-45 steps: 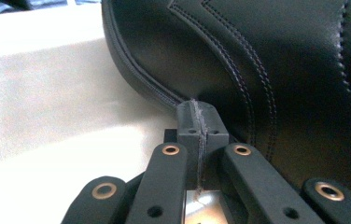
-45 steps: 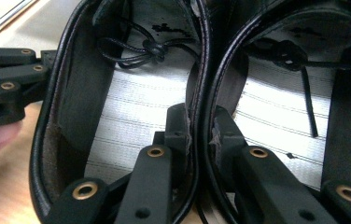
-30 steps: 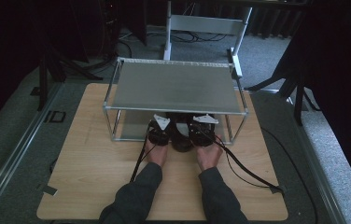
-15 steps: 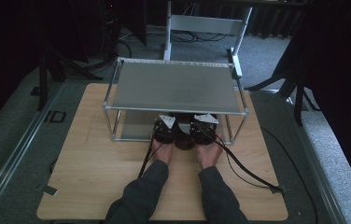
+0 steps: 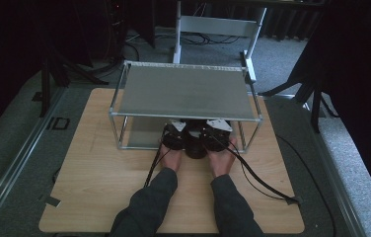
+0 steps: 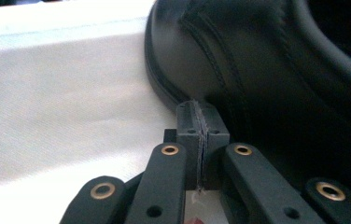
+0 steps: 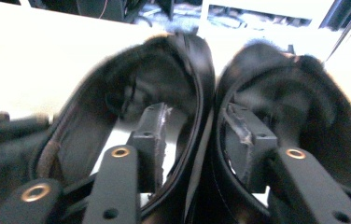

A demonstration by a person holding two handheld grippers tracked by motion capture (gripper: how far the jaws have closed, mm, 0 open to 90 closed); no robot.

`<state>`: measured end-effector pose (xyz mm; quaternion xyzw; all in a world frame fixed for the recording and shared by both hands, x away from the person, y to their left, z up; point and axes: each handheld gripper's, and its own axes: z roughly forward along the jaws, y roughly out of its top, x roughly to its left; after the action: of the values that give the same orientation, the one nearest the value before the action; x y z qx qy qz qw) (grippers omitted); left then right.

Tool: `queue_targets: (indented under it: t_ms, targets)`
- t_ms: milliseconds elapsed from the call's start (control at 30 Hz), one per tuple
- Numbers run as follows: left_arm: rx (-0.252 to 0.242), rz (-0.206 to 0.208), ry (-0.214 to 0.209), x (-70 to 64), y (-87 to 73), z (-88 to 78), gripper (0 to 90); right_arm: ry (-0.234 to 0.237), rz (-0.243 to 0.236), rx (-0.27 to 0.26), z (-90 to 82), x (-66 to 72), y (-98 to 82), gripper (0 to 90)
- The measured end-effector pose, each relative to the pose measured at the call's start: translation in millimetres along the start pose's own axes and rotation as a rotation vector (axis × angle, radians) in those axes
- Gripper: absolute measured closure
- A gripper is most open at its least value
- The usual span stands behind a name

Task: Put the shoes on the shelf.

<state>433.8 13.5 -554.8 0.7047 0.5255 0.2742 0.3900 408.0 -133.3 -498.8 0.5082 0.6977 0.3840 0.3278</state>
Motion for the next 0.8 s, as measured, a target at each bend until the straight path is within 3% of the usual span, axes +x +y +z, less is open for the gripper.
queue_targets:
  t_ms: [67,167,267,333,400,667,800]
  targets:
    - [0.003,-0.003,0.0,1.0,-0.3,-0.1,88.0,0.002,-0.005,-0.01,0.4,-0.4,1.0,53.4]
    - [0.022,0.001,-0.016,6.2,0.2,-1.9,81.0,-0.033,-0.009,-0.014,-2.2,-1.7,1.3,44.6]
    - [0.025,0.01,-0.029,8.6,-1.1,-4.9,74.6,-0.049,-0.028,-0.032,-8.2,-1.7,1.0,43.6]
    - [0.014,-0.012,-0.048,10.8,-3.2,-10.9,70.4,0.029,-0.007,-0.081,-20.6,-6.4,-0.7,39.9]
    - [0.02,-0.034,-0.072,13.7,-4.5,-18.1,67.7,0.036,-0.02,-0.083,-28.2,-9.4,-2.4,37.3]
    - [-0.028,-0.012,-0.151,16.1,-9.4,-50.9,51.2,0.034,-0.031,-0.075,-46.7,-29.0,-11.3,30.2]
    - [-0.046,0.001,-0.202,12.9,-14.6,-68.1,43.7,0.028,-0.01,-0.062,-48.7,-38.5,-18.1,28.8]
